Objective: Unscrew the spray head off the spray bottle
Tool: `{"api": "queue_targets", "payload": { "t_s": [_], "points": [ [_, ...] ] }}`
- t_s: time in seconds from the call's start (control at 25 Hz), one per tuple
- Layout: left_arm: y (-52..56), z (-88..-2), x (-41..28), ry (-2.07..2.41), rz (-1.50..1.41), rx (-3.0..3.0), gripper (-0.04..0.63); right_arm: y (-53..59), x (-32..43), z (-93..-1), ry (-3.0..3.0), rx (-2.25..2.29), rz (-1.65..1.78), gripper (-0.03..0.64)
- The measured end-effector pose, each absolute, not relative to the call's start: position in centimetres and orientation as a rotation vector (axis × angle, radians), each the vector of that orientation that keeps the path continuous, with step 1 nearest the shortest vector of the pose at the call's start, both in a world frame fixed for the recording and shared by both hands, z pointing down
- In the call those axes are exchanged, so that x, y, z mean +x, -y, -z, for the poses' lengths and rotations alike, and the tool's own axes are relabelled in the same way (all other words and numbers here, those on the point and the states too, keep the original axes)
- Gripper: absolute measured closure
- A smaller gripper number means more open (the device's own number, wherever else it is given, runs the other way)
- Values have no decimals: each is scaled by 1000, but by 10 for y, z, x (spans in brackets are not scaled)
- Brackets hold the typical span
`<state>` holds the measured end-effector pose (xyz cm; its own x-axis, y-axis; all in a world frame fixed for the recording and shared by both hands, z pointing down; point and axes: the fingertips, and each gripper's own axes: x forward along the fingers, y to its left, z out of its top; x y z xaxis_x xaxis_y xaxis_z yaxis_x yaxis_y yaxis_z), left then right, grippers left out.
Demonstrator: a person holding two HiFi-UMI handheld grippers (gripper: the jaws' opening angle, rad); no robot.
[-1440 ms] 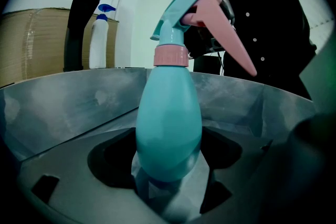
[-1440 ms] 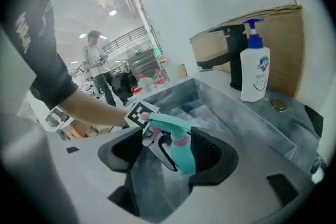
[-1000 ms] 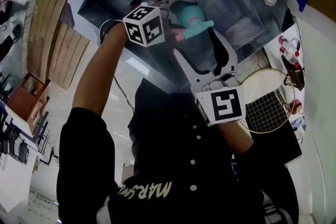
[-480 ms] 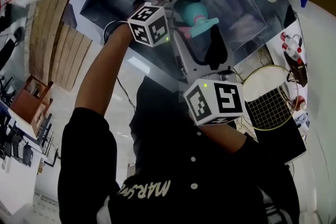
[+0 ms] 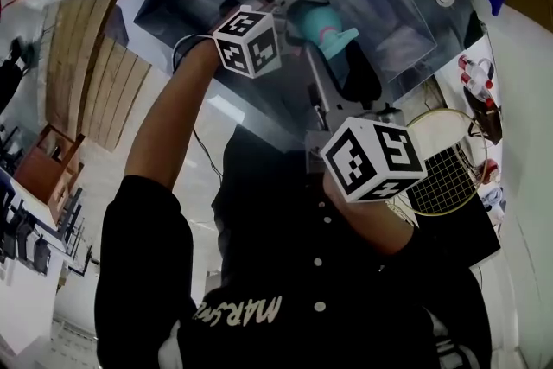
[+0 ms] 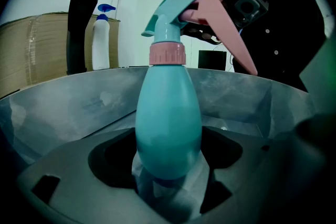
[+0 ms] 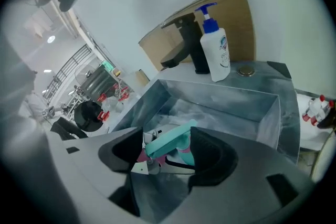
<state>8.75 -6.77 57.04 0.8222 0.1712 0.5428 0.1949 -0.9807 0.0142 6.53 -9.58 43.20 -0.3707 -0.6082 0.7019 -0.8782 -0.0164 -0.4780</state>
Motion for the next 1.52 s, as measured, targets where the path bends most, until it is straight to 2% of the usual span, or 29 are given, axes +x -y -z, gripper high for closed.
{"api": "queue_targets", "payload": {
  "t_s": [0.08,0.4,0.76,0.92,1.0,1.12,1.28,1.52],
  "points": [
    [67,-570,87,309,877,-2954,213,95,63,-432,2016,1470,-1287,348],
    [69,-571,87,303,879,-2961,213,92,56,-431,2309,863,-1012,334],
    [68,-571,86,298,890,-2949,213,80,48,-422,2402,229,-572,360],
    [67,-571,86,291,894,-2943,213,84,49,-414,2462,336,-564,330],
    [67,-571,86,288,894,-2947,213,88,55,-405,2527,497,-616,279],
    [68,-571,86,287,892,-2952,213,90,66,-396,2588,847,-674,258],
    [69,-571,86,283,886,-2962,213,81,68,-409,2463,1179,-537,249],
    [69,-571,87,272,884,-2964,213,87,60,-451,2273,1297,-502,253]
  ]
}}
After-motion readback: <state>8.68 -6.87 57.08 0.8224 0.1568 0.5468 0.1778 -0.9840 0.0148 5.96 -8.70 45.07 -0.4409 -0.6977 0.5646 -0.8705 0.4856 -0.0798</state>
